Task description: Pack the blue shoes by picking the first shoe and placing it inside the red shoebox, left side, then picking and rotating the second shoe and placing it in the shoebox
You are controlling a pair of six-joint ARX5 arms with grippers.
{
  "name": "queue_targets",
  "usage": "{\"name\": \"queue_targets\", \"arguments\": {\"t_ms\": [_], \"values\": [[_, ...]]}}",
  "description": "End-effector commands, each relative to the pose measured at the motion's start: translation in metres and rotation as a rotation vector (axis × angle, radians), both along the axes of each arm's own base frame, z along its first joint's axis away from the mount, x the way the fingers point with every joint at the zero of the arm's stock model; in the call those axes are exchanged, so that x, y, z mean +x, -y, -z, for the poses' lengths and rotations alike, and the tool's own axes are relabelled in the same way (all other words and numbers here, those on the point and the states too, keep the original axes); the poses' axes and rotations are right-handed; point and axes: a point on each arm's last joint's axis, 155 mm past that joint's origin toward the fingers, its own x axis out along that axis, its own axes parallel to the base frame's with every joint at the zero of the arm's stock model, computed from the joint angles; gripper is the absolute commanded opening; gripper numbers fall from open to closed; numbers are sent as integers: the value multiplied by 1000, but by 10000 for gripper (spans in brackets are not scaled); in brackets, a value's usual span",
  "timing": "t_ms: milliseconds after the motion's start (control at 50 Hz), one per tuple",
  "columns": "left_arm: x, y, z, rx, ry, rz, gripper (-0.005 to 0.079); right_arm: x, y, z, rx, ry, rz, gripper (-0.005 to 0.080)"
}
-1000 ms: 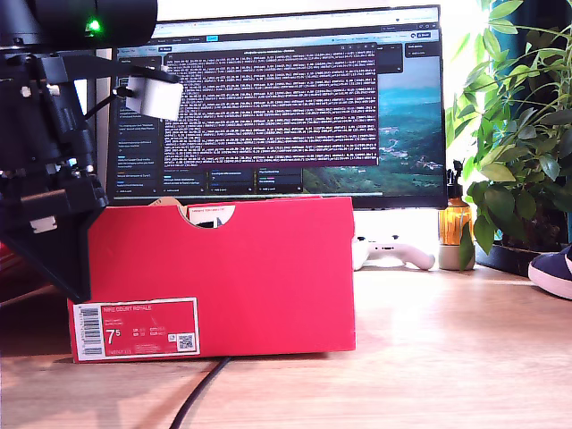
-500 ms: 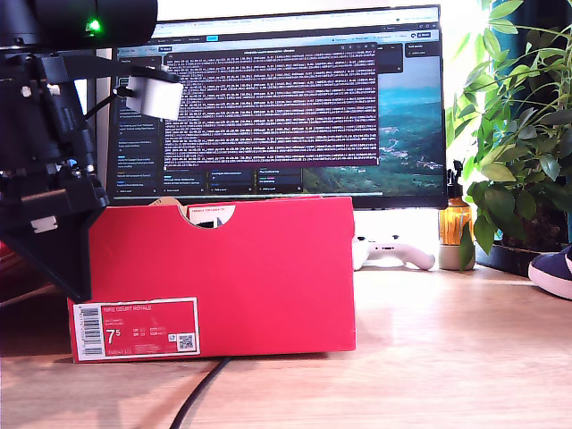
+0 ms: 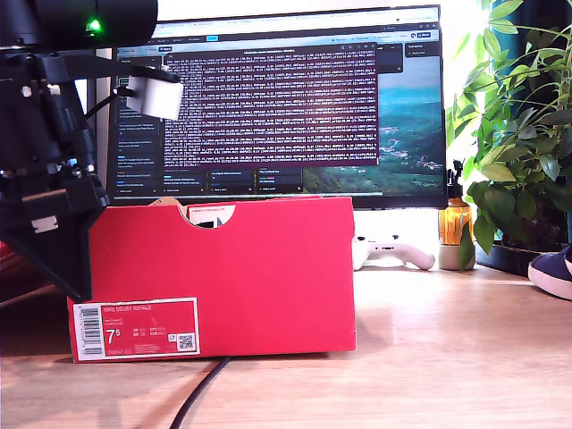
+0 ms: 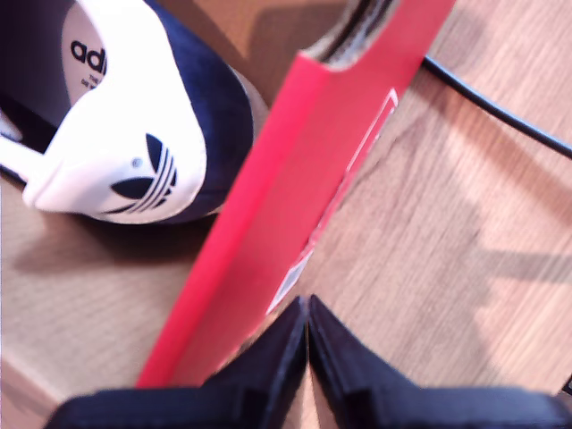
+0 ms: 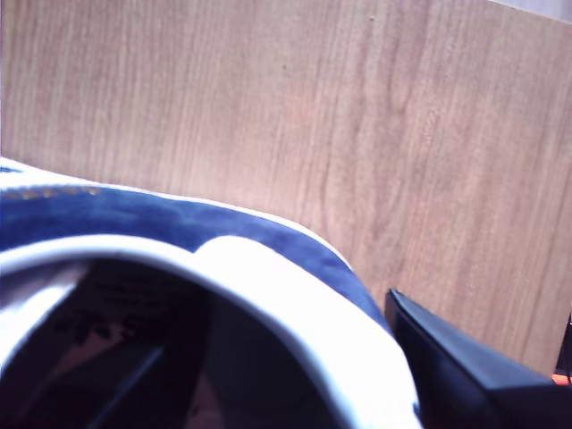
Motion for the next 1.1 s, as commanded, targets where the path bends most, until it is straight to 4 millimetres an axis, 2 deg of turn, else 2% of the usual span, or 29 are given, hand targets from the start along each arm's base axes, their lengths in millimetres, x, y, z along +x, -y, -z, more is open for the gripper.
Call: {"name": "queue_targets", "arguments": {"t_ms": [0,60,80,100,260,400,500,600,800,940,1020,1080], "values": [[0,1,3,2,-8,5,-18,-14,0,13,6,-65,3,251],[0,2,3,0,-8,6,-18,-19,-1,13,8,-83,13,10],[0,2,3,0,-9,6,-18,-20,-1,13,9,-90,13,-28],[0,2,3,0,-9,6,-18,-23,-1,13,10,-100,11,5],[0,2,3,-1,-9,6,-18,-46,8,4,-46,-204,-14,-13],[0,2,3,-1,-9,6,-18,-54,16,-11,-89,-233,-71,-13],[0,2,3,-1,-9,6,-18,-53,20,-28,-121,-210,-120,-13],[0,2,3,-1,-9,6,-18,-43,24,-50,-147,-158,-216,-13],[0,2,3,-1,-9,6,-18,-20,26,-97,-203,-87,-525,-13],[0,2,3,-1,-9,6,-18,-4,28,-138,-263,-26,-661,-13],[0,2,3,-1,-9,6,-18,8,19,-161,-266,30,-775,-13],[0,2,3,-1,-9,6,-18,21,0,-174,-222,107,-901,-13]]}}
